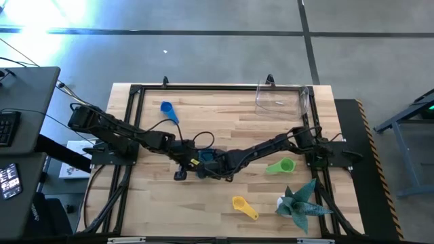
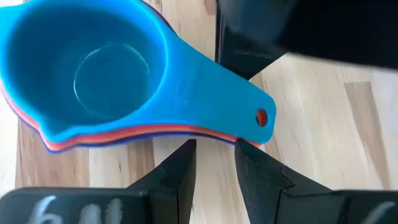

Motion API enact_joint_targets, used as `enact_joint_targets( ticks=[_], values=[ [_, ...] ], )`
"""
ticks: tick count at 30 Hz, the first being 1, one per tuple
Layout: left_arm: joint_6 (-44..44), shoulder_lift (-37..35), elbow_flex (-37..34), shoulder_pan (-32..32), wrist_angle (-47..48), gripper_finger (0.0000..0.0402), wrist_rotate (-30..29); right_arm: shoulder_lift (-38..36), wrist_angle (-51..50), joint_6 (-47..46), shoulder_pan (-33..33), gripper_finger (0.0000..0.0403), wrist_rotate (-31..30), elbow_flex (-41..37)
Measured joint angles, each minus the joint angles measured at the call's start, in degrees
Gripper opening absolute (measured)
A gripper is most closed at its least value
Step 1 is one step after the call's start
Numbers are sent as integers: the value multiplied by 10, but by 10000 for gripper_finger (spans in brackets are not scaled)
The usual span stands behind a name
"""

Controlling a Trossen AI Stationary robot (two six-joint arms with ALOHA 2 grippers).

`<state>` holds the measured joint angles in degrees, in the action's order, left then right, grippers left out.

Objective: Nest measuring cups in basket
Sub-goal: Stack the light blue measuring cup on top of the red measuring cup, then stack the green measuring cup on top of the light blue measuring cup

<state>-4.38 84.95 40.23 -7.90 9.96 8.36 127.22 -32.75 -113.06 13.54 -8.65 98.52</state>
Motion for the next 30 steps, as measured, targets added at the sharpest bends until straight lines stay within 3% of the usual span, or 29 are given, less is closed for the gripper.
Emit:
enact_joint_targets(
  ticks=[12, 22, 30],
  values=[
    [14, -72, -1, 0, 68, 101, -4, -13, -6, -23, 22, 89, 6, 0],
    [26, -216, 0, 0, 162, 101, -38, -55, -29, -49, 55, 89, -34, 0],
    [27, -341, -1, 0, 203, 101, -52, -94, -132, -25, 56, 89, -49, 0]
  ],
)
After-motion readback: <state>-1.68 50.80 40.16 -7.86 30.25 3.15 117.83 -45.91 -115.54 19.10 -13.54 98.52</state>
